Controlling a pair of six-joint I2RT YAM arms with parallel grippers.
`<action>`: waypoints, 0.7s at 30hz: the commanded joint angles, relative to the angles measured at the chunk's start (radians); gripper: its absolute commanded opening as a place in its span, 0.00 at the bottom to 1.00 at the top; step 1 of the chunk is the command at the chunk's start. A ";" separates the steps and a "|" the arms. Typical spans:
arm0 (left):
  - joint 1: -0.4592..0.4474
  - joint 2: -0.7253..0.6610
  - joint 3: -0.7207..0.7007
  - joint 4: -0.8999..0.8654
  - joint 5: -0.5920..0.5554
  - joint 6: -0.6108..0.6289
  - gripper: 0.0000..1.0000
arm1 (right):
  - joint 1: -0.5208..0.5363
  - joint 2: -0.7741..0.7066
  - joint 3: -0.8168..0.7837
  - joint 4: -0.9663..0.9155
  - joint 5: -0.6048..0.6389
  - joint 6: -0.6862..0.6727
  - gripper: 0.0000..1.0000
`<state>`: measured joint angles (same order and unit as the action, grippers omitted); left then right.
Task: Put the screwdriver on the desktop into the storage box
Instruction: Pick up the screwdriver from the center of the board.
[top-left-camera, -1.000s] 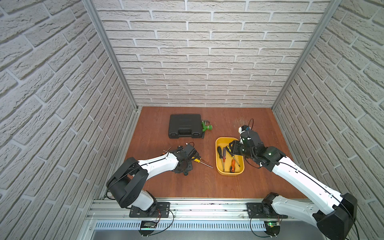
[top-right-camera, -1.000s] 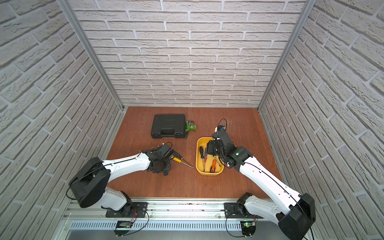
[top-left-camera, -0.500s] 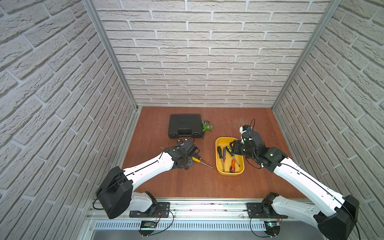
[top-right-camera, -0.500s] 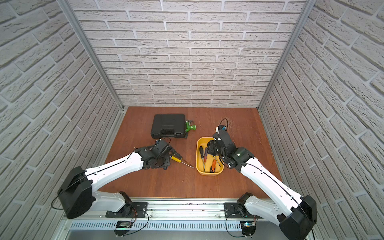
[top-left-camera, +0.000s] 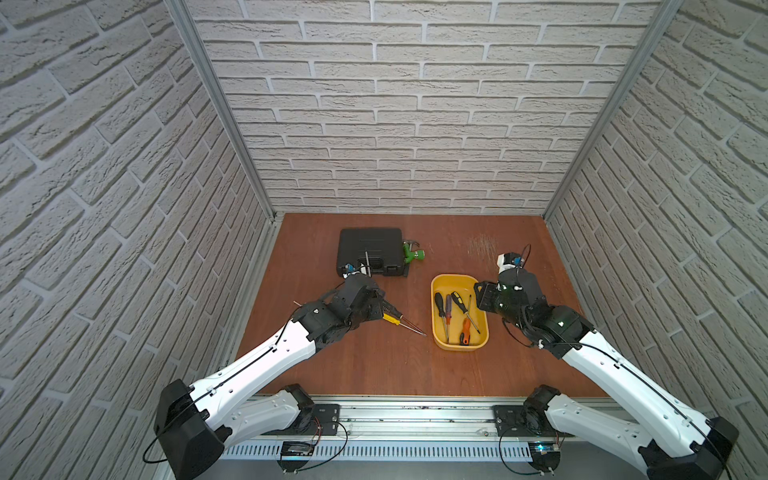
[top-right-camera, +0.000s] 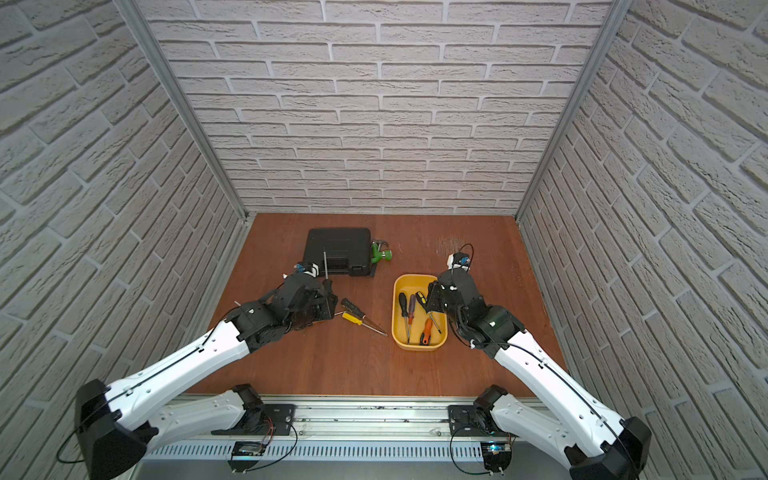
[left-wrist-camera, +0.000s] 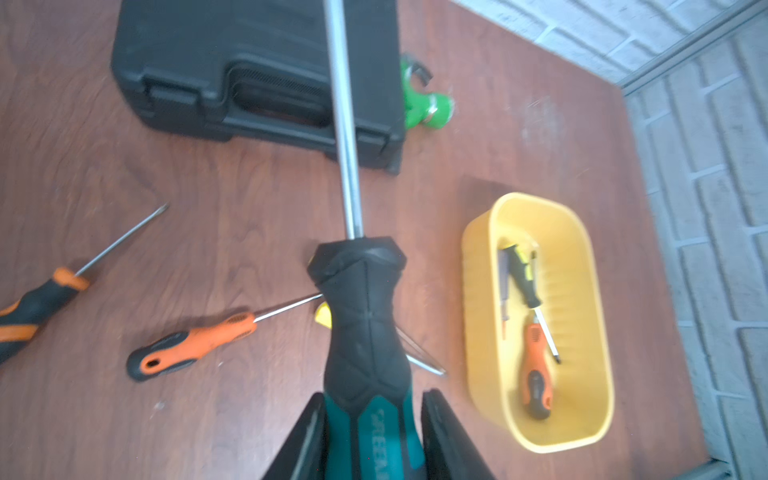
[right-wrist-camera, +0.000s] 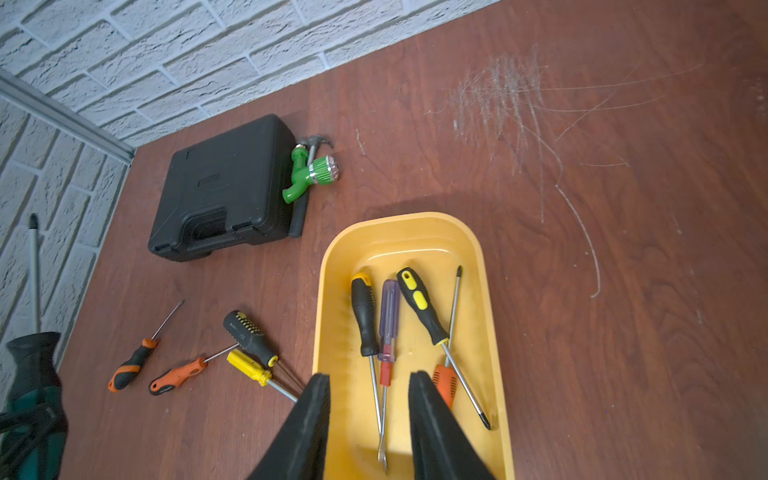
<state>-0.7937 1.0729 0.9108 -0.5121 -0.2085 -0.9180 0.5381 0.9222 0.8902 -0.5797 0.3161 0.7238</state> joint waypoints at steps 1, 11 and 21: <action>-0.011 0.010 0.059 0.112 0.019 0.040 0.00 | -0.013 -0.042 -0.019 -0.020 0.099 0.051 0.37; -0.039 0.176 0.115 0.239 0.167 0.023 0.00 | -0.050 -0.054 -0.010 -0.061 0.089 0.048 0.41; -0.087 0.307 0.149 0.348 0.286 -0.004 0.00 | -0.062 -0.026 0.001 -0.085 0.083 0.051 0.41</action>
<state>-0.8562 1.3567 1.0245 -0.2642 0.0360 -0.9184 0.4850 0.9043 0.8715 -0.6670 0.3981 0.7712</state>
